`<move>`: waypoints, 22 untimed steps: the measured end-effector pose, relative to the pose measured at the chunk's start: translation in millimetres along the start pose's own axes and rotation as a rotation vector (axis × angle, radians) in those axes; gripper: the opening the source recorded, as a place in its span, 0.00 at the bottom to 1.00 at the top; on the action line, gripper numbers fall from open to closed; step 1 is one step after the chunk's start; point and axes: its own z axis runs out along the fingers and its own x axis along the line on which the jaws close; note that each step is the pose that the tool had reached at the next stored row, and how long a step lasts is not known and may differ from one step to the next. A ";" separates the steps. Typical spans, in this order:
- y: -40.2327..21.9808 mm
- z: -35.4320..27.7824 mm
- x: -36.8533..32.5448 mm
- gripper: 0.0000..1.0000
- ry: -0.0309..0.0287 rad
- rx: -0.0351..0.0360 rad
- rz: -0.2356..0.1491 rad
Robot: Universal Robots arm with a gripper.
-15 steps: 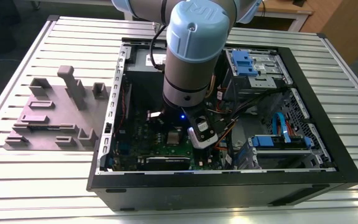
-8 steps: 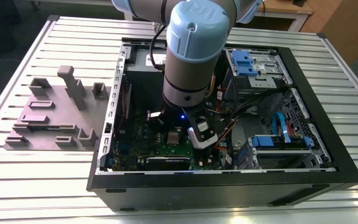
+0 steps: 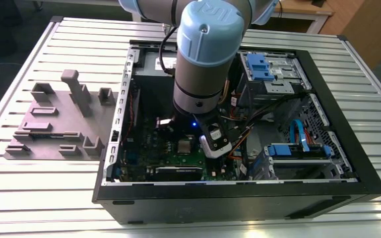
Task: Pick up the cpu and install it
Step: 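Place the cpu into insertion slot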
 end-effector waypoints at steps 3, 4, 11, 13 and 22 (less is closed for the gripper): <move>0.0 0.0 0.0 0.53 0.0000 0.0000 0.000; 0.0 0.0 0.0 0.53 0.0000 -0.0004 0.000; -0.2 3.1 0.4 0.53 0.0002 -0.0067 0.000; -0.2 3.2 2.8 0.53 0.0001 -0.0067 0.000; -0.2 6.2 0.7 0.53 -0.0001 -0.0070 0.002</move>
